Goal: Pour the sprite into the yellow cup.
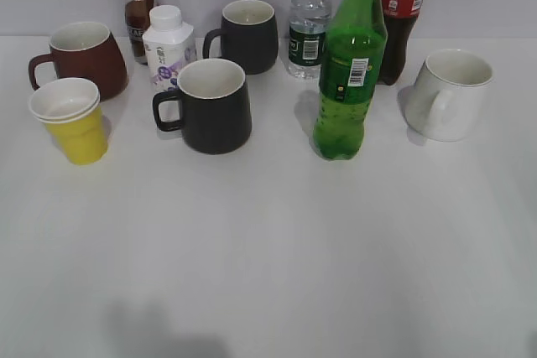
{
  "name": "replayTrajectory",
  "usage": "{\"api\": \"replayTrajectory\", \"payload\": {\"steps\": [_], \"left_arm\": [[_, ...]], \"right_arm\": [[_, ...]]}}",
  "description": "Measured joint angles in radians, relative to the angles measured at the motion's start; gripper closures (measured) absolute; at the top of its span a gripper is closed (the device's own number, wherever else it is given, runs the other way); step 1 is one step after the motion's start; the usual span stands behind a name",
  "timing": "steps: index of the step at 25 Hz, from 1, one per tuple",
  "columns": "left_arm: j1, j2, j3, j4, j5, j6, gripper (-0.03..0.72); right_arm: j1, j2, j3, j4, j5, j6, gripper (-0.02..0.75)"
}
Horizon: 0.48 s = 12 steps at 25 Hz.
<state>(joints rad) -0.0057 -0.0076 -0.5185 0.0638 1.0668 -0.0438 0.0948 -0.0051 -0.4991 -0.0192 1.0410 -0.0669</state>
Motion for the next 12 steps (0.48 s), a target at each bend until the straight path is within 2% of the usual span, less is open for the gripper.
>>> {"api": "replayTrajectory", "payload": {"steps": [12], "left_arm": [[0.000,0.000,0.000,0.000,0.000,0.000,0.456]], "right_arm": [[0.000,0.000,0.000,0.000,0.000,0.000,0.151]]}}
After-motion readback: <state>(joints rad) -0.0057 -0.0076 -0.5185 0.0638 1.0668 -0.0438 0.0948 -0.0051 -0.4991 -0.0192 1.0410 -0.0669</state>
